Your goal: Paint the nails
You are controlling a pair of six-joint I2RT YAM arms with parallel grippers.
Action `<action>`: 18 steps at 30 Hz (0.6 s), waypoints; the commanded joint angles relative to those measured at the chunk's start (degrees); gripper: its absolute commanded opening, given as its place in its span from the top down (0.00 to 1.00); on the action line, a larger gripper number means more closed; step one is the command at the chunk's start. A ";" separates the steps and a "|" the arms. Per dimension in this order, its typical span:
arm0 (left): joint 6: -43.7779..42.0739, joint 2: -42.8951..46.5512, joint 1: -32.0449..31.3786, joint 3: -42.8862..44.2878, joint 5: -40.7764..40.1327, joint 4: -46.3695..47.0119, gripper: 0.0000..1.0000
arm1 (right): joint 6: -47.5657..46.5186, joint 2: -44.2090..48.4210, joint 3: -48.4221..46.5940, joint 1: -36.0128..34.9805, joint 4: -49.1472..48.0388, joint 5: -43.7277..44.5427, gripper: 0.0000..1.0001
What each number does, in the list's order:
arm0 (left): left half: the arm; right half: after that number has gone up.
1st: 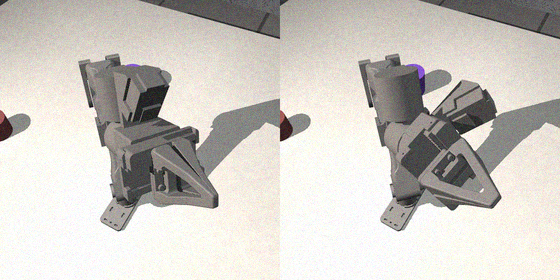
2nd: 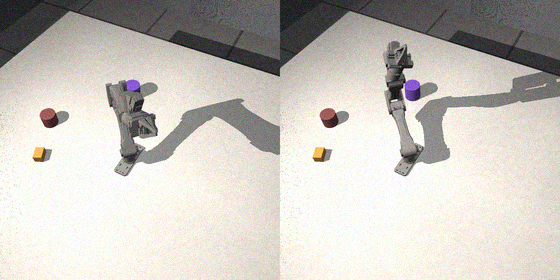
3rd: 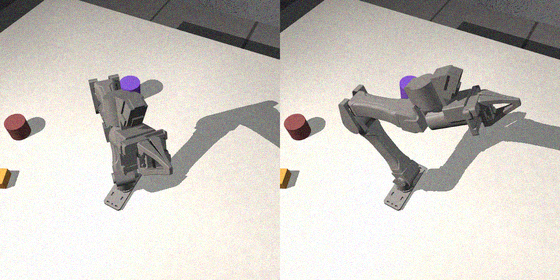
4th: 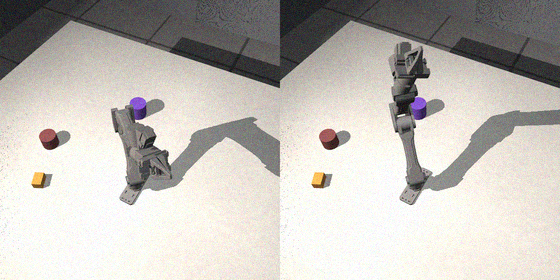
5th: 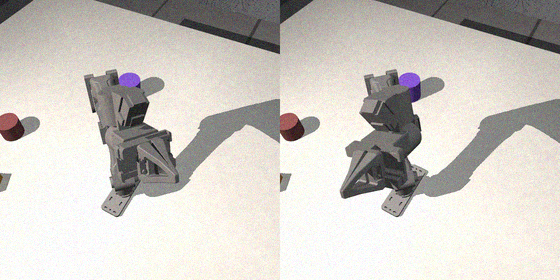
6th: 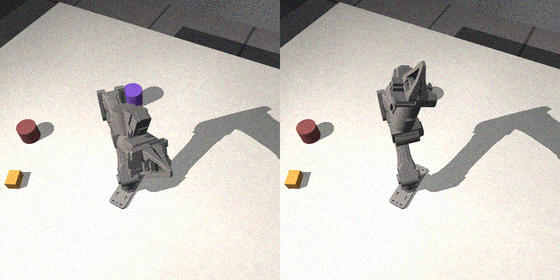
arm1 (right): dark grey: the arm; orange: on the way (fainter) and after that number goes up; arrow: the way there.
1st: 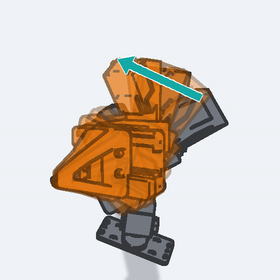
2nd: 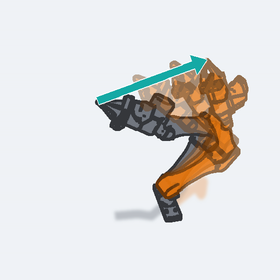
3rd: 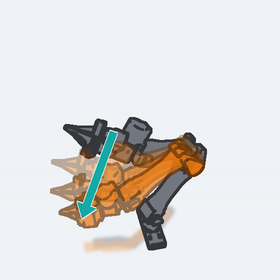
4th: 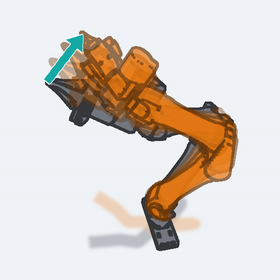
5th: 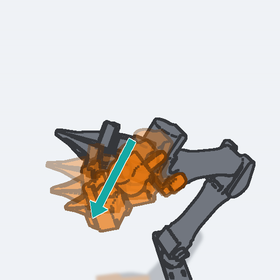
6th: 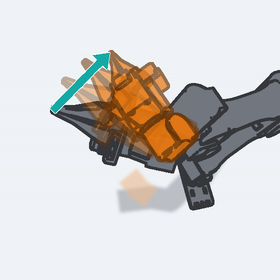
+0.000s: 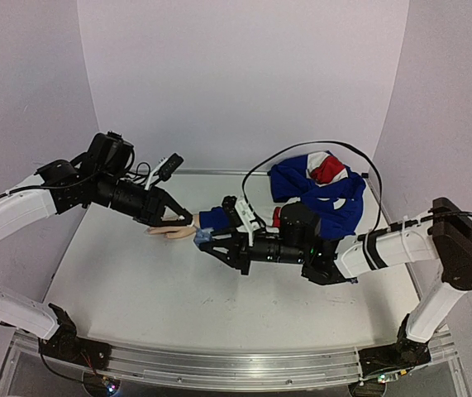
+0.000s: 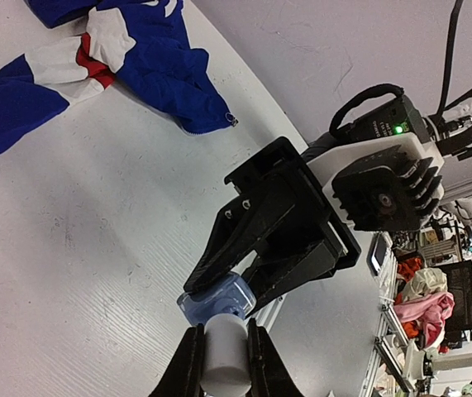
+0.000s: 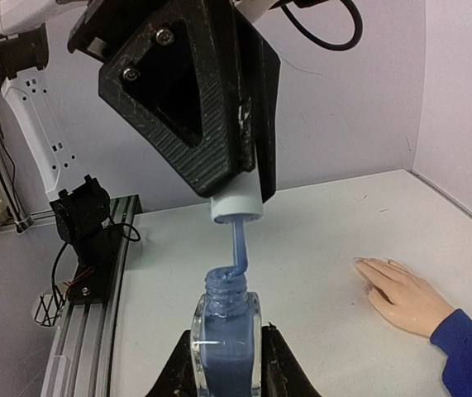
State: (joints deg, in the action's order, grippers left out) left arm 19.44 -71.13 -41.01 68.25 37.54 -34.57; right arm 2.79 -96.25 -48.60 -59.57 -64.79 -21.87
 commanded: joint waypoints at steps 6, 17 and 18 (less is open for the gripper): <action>-1.56 -1.40 -1.60 3.48 -1.06 -1.98 1.00 | -0.76 -0.20 -4.23 -0.51 -4.53 -0.04 1.00; -2.80 -0.78 -1.99 3.82 -3.38 -4.72 1.00 | -1.27 2.14 -1.93 -0.57 -5.83 3.48 1.00; -2.91 -0.84 -1.97 3.90 -3.74 -4.94 1.00 | -1.33 2.05 -2.01 -0.59 -5.79 3.02 1.00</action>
State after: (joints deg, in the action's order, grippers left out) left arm 17.93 -72.40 -42.26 69.47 34.79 -36.97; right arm 2.46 -97.32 -49.10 -59.81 -63.86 -19.00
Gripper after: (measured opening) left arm 0.147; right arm 0.220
